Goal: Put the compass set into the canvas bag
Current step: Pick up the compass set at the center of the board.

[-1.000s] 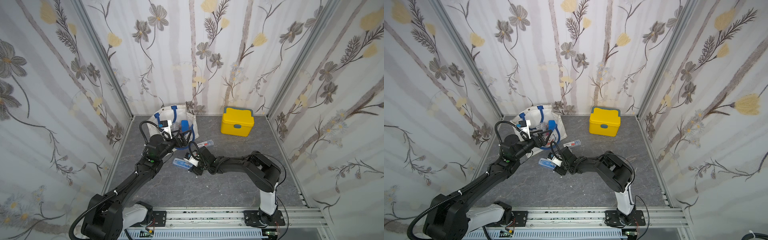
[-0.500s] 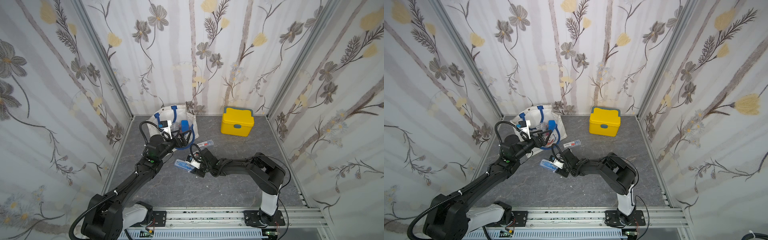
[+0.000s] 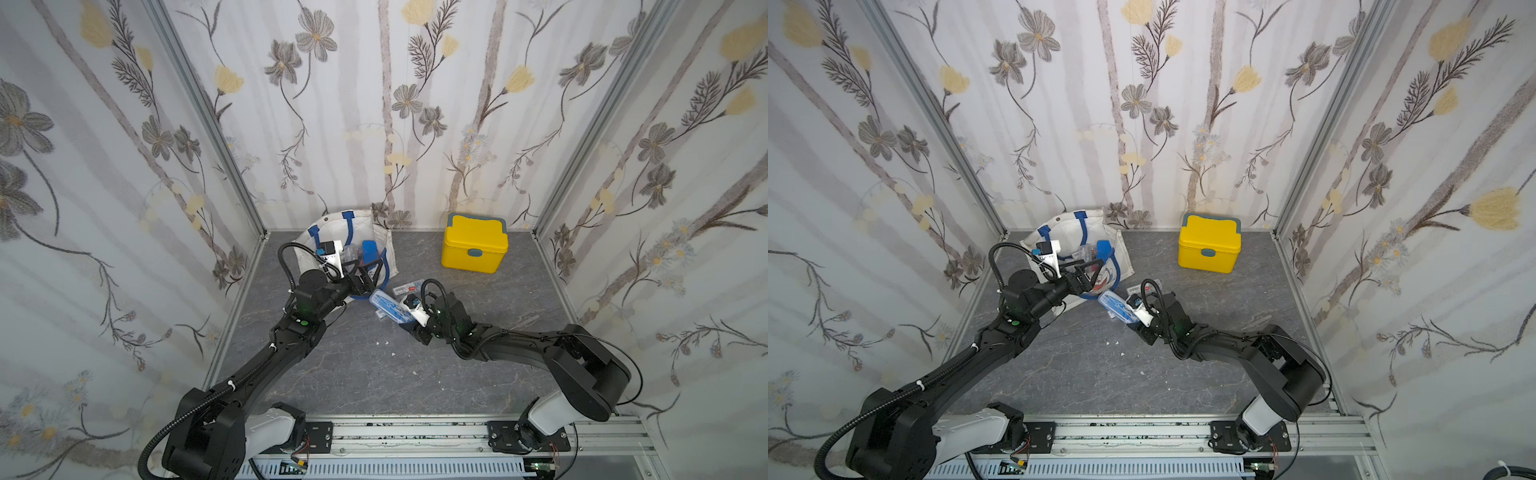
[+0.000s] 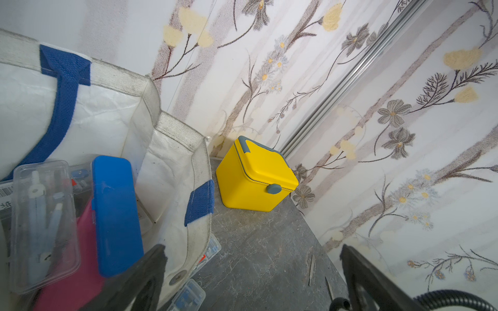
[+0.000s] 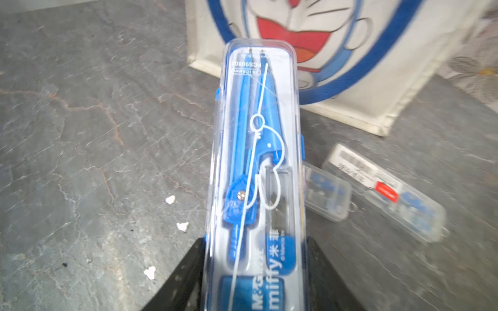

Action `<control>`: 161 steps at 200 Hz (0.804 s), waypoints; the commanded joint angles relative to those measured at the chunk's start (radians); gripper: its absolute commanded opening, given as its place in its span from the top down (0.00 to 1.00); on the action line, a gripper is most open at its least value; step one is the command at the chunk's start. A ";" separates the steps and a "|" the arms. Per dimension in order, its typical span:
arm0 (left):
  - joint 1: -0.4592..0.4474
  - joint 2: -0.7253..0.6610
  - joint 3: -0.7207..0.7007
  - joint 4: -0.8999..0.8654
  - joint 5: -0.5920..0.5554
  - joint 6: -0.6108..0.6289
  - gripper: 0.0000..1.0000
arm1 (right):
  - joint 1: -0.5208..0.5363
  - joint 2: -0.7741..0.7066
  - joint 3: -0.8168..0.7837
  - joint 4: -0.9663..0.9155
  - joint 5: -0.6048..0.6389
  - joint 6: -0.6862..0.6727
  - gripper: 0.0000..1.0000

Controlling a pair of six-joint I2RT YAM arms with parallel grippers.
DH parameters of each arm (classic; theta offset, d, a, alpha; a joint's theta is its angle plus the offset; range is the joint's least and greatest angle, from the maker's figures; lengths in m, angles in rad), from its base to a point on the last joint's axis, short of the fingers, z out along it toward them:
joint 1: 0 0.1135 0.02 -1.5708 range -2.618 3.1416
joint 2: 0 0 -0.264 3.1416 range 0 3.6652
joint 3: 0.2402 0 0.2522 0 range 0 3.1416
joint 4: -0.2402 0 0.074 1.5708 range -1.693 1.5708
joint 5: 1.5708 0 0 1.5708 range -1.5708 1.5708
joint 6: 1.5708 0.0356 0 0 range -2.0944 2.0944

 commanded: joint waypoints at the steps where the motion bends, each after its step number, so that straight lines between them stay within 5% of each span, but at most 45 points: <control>1: -0.002 0.014 0.024 0.031 0.008 -0.040 0.00 | -0.017 -0.073 -0.040 0.119 0.068 0.046 0.53; 61: -0.118 0.079 0.097 0.037 -0.035 -0.058 0.00 | -0.093 -0.297 -0.104 0.100 0.208 0.091 0.53; 161: -0.283 0.395 0.269 0.269 0.022 -0.148 0.00 | -0.128 -0.482 -0.140 0.081 0.210 0.127 0.53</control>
